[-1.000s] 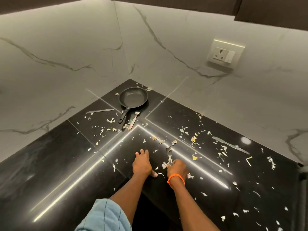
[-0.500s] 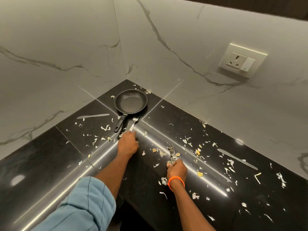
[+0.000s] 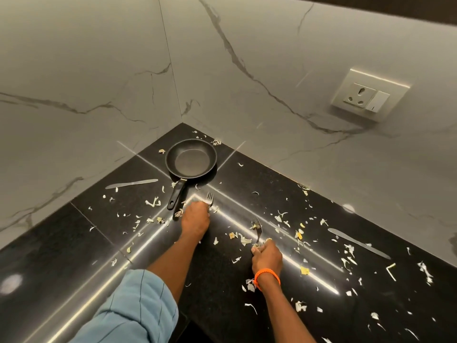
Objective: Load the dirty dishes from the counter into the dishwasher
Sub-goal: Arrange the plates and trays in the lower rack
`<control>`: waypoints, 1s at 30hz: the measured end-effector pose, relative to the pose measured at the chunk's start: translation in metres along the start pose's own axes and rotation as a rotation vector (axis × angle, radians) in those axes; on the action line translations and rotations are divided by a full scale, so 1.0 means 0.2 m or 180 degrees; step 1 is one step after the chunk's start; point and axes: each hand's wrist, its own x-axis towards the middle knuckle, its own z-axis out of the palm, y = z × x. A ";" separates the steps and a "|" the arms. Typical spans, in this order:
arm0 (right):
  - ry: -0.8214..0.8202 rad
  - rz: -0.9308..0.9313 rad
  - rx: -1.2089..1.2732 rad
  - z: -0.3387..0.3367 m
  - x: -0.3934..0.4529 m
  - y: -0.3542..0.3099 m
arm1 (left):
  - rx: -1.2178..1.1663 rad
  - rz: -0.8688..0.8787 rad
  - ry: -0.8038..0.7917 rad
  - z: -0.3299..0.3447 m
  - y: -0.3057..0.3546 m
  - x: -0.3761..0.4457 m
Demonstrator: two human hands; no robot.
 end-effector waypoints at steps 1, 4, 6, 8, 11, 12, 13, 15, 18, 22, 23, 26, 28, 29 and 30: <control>0.0003 0.0003 -0.0002 0.00 0.00 0.00 | 0.0013 0.0013 -0.0045 0.00 0.02 -0.02; -0.0011 0.0029 0.0015 -0.02 -0.01 -0.01 | -0.0030 -0.0031 -0.0223 -0.01 0.04 -0.08; -0.0063 0.0067 0.0111 -0.03 -0.01 -0.01 | -0.0203 -0.0117 -0.0342 -0.02 0.03 -0.11; -0.0180 0.0032 0.0216 -0.06 -0.01 0.00 | -0.0398 -0.0166 -0.0515 -0.03 0.00 -0.17; -0.0383 -0.0101 0.0323 -0.14 0.01 0.02 | -0.0659 -0.0113 -0.0631 -0.03 -0.03 -0.23; -0.0372 -0.0149 0.0312 -0.16 0.00 0.02 | -0.0777 -0.0104 -0.0608 -0.03 -0.04 -0.25; -0.0312 -0.0199 0.0254 -0.18 -0.02 0.04 | -0.0886 -0.0084 -0.0570 -0.03 -0.04 -0.26; -0.0112 -0.0252 -0.0046 -0.23 -0.08 0.10 | -0.1101 -0.0013 -0.0517 -0.05 0.00 -0.32; -0.0206 -0.0448 -0.0934 -0.28 -0.18 0.19 | -0.1290 0.0134 -0.0604 -0.05 0.07 -0.39; -0.0124 -0.0466 -0.0886 -0.36 -0.30 0.27 | -0.1498 0.0431 -0.0995 -0.01 0.20 -0.48; -0.0040 -0.0400 -0.0771 -0.39 -0.32 0.29 | -0.1476 0.0536 -0.1071 0.00 0.23 -0.51; 0.0298 -0.0216 -0.0408 -0.50 -0.40 0.37 | -0.1423 0.0911 -0.1174 0.04 0.36 -0.61; 0.0486 -0.0049 -0.0224 -0.59 -0.46 0.44 | -0.1399 0.1086 -0.1249 0.06 0.45 -0.72; 0.0570 0.0045 -0.0150 -0.63 -0.49 0.49 | -0.1417 0.1158 -0.1313 0.07 0.50 -0.78; 0.0634 0.0106 -0.0084 -0.67 -0.52 0.54 | -0.1447 0.1221 -0.1400 0.08 0.55 -0.84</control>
